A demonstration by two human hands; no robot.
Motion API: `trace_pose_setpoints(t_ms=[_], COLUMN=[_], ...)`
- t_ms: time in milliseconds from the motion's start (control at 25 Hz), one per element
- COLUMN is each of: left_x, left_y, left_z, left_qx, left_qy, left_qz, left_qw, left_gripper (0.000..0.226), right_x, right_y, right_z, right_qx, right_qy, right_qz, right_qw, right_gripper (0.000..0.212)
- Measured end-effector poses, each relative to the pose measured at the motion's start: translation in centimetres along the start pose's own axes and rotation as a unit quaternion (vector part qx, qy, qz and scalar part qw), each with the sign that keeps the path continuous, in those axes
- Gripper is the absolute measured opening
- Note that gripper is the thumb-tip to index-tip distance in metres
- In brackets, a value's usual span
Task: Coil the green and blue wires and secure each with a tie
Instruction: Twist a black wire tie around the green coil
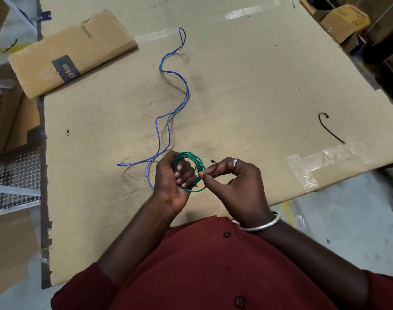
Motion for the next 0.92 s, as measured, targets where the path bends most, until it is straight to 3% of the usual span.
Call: trace_pose_setpoints(t_ms=[240, 600, 920], left_x=[0.1, -0.5, -1.7], left_y=[-0.2, -0.3, -1.5], left_z=[0.1, 0.6, 1.1], left_qx=[0.003, 0.020, 0.039], left_qy=[-0.012, -0.002, -0.017], left_qz=[-0.013, 0.026, 0.021], left_qw=[1.000, 0.999, 0.999], left_gripper=[0.045, 0.050, 0.031], right_x=[0.0, 0.4, -0.5], right_y=[-0.4, 0.0, -0.1], right_z=[0.4, 0.5, 3.5], right_qx=[-0.002, 0.073, 0.246], right_qy=[0.045, -0.042, -0.114], right_qz=[-0.009, -0.011, 0.020], right_qw=[0.999, 0.996, 0.962], right_gripper=[0.015, 0.018, 0.020])
Point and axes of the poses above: each hand's wrist, its own y-axis towards the middle knuckle, its own x-axis out of the back of the hand, z = x × y, the point moved 10 cm from there along y, towards the middle knuckle, and after that the axes turned 11 degrees about x, right-handed, at the moved point
